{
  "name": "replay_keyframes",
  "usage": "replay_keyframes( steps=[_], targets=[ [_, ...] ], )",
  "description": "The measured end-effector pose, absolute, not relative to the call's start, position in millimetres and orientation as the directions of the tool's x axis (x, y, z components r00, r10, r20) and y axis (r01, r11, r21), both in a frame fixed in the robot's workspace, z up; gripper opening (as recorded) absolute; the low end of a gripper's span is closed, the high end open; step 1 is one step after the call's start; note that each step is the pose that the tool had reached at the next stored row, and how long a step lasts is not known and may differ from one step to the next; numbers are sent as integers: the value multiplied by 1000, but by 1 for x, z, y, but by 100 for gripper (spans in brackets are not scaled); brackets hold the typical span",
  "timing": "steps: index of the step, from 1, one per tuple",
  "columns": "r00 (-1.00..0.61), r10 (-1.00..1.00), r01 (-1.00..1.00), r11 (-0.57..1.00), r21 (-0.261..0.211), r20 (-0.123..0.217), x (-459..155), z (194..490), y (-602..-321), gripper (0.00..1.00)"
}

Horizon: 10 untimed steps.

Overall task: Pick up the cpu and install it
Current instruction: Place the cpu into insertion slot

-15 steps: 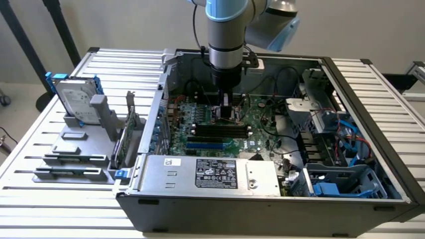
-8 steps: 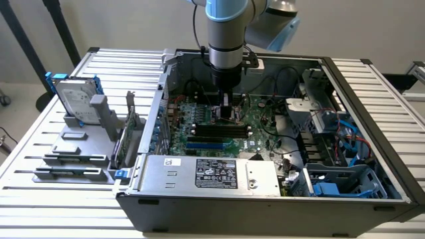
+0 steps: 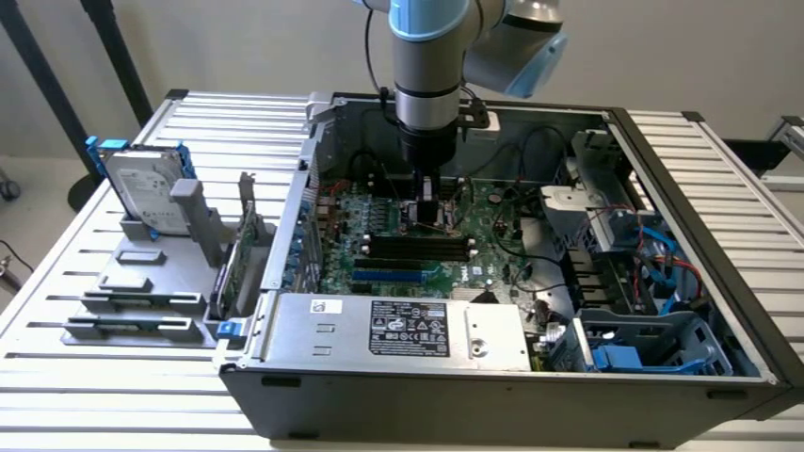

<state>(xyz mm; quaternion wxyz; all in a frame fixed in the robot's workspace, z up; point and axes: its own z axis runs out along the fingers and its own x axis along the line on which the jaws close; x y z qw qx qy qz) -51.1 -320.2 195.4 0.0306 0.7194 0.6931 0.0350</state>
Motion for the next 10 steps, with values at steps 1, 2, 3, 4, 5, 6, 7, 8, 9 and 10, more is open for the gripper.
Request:
replay_keyframes(
  steps=[1,2,3,4,5,6,7,8,9,10],
  targets=[
    [37,999,995,-37,93,8,-51,195,-320,55],
    [37,999,995,-37,93,8,-51,195,-320,55],
    [37,999,995,-37,93,8,-51,195,-320,55],
    [37,999,995,-37,93,9,-51,195,-320,56],
    [37,999,995,-38,94,10,-51,195,-320,56],
    [37,999,995,-37,93,9,-51,195,-320,56],
    [37,999,995,-37,93,9,-51,195,-320,62],
    [37,999,995,-37,93,8,-51,195,-320,62],
    [37,999,995,-37,93,8,-51,195,-320,62],
    [37,999,995,-37,93,8,-51,195,-320,62]
  ],
)
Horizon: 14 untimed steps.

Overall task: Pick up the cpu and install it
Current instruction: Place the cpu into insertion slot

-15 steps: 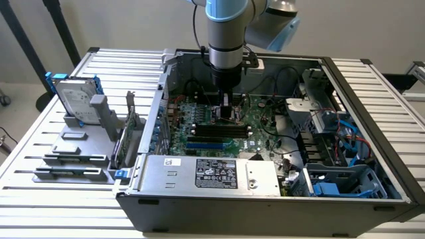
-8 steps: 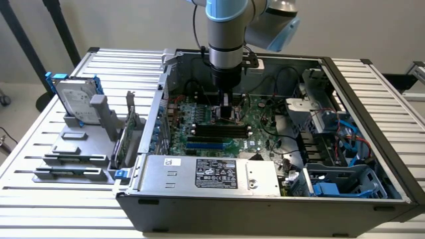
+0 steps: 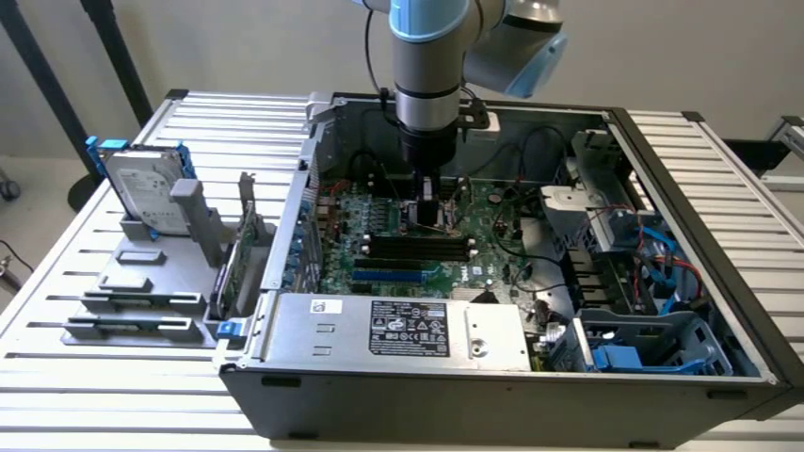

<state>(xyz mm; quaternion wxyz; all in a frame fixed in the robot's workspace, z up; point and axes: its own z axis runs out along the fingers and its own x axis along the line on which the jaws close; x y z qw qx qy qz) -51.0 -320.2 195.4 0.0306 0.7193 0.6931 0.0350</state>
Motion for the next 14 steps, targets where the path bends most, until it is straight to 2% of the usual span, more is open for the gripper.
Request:
replay_keyframes(
  steps=[14],
  targets=[
    [37,999,995,-37,93,8,-51,211,-320,62]
  ],
)
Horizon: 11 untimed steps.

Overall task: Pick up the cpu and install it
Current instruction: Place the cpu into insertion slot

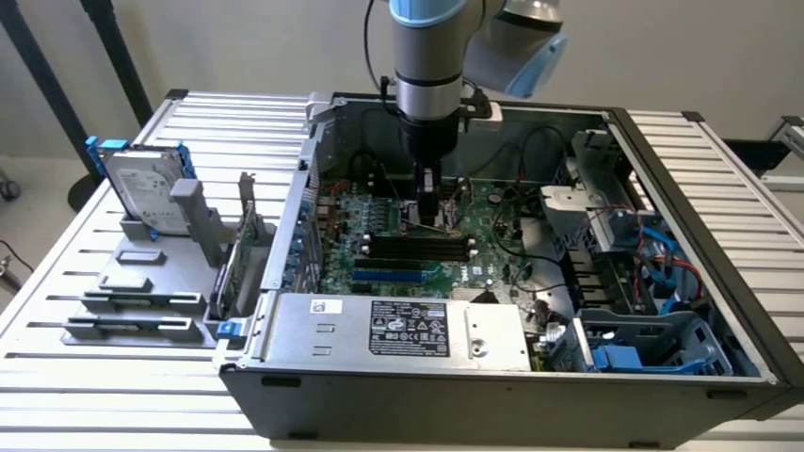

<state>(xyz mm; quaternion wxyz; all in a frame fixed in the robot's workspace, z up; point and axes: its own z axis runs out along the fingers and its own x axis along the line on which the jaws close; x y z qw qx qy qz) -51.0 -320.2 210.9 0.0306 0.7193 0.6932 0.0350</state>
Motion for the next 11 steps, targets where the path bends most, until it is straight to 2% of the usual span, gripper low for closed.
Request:
replay_keyframes(
  steps=[7,8,9,10,11],
  targets=[
    [37,999,995,-38,92,12,-60,225,-320,62],
    [37,999,995,-38,92,13,-63,227,-320,60],
    [37,999,995,-38,92,14,-65,228,-320,54],
    [37,999,995,-38,92,14,-68,229,-320,54],
    [37,999,995,-38,92,15,-71,230,-320,47]
  ],
)
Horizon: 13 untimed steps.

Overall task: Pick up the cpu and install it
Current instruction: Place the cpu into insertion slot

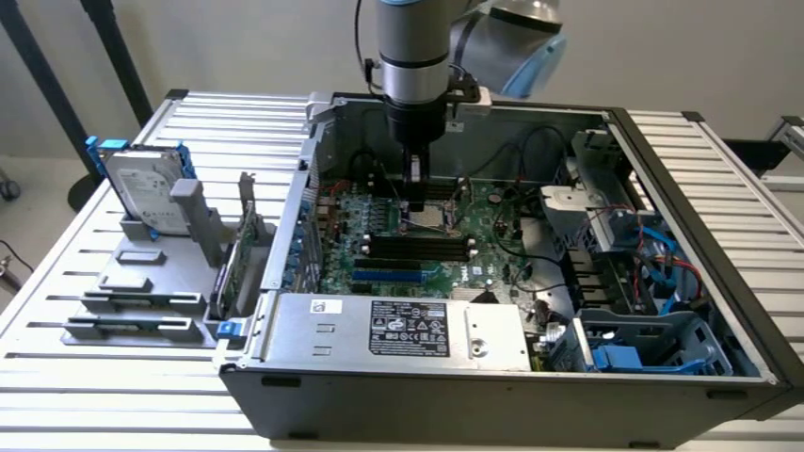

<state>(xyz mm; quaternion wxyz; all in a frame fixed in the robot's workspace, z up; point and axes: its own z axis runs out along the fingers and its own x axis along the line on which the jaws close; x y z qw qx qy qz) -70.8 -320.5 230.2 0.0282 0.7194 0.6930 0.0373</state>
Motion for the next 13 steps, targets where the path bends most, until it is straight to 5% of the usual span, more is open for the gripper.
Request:
replay_keyframes(
  steps=[8,13],
  targets=[
    [37,999,995,-38,92,17,-95,233,-321,12],
    [37,999,995,-38,92,17,-95,233,-321,11]
  ],
)
